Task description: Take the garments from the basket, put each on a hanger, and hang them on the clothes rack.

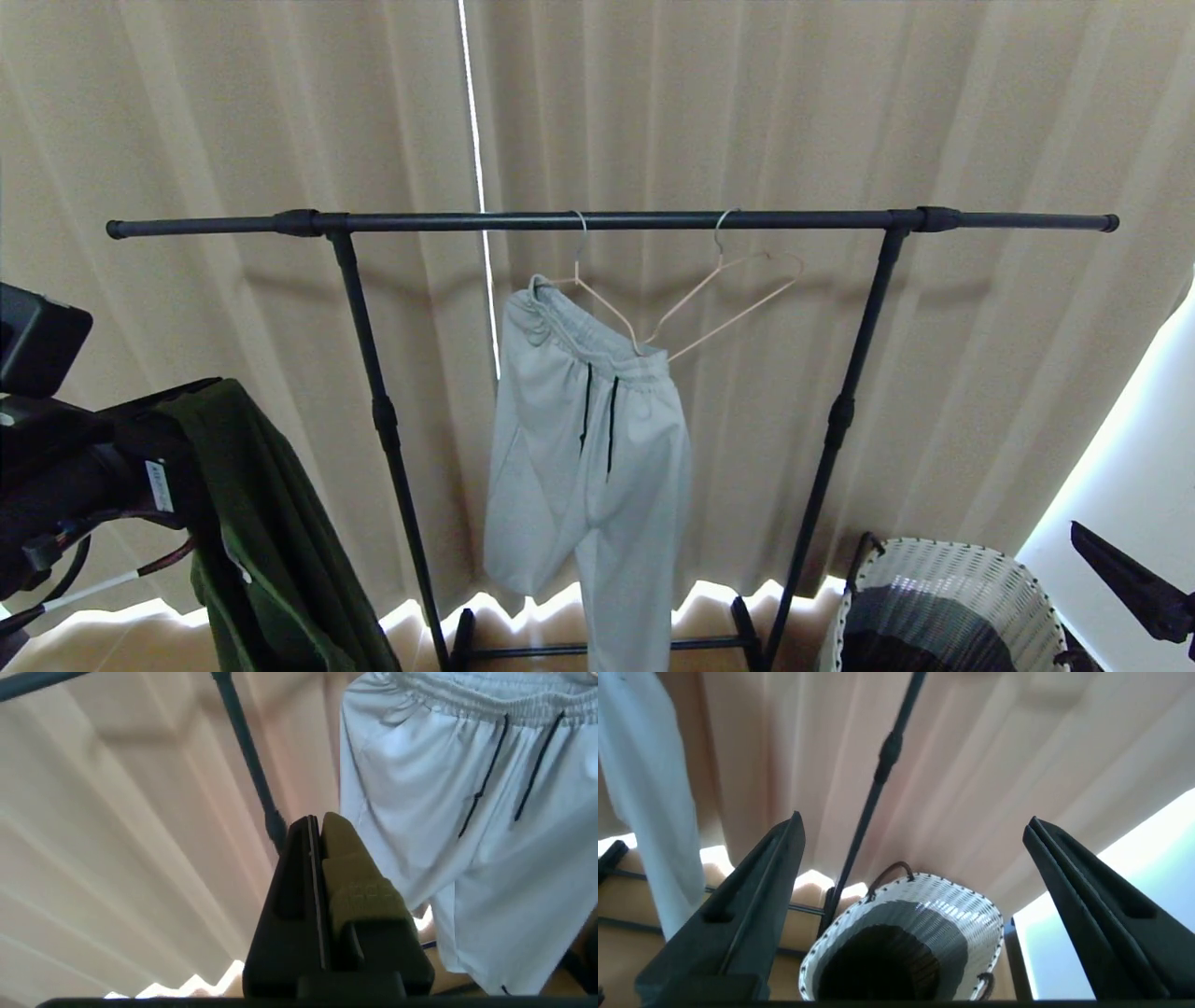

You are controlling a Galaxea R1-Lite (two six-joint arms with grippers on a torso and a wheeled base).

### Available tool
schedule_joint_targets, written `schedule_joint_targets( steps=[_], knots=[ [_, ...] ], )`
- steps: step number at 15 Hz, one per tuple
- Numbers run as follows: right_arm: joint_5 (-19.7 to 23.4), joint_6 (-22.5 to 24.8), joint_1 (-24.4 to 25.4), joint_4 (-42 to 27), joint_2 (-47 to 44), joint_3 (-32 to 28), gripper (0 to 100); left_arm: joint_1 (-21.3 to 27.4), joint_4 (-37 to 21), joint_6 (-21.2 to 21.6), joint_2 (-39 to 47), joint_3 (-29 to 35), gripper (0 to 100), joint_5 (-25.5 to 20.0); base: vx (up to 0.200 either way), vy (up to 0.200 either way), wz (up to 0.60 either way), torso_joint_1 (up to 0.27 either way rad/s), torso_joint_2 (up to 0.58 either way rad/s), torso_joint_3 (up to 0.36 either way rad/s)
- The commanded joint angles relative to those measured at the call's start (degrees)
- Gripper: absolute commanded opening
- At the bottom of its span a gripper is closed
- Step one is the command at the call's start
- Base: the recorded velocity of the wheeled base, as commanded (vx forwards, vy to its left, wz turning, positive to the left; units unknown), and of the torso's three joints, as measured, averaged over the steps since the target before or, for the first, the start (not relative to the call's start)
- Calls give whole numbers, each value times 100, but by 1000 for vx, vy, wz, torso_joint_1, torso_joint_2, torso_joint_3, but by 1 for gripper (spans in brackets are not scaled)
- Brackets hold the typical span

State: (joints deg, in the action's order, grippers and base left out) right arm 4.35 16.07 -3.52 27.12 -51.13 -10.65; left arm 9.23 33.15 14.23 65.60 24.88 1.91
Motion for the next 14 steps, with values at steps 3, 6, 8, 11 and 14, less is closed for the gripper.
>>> schedule_joint_targets(
  steps=[3, 6, 8, 11, 14],
  knots=[
    [4, 2, 1, 3, -11, 2, 100, 9, 8, -8, -56, -80, 0, 2, 200, 0, 0, -2, -4, 7],
    [4, 2, 1, -5, -11, 2, 100, 18, 8, -8, -56, -115, 0, 2, 200, 0, 0, 10, -1, 1],
    [4, 2, 1, -5, -20, 2, 100, 18, 8, 1, -56, -115, 0, 2, 200, 0, 0, 0, 2, 2],
    [4, 2, 1, -23, -20, 11, 100, 26, 16, 10, -91, -221, 0, 2, 133, 0, 0, 3, 0, 3],
    [4, 2, 1, -23, -3, 11, 100, 18, 25, -34, -460, -537, 0, 2, 0, 0, 0, 0, 0, 0]
  ],
)
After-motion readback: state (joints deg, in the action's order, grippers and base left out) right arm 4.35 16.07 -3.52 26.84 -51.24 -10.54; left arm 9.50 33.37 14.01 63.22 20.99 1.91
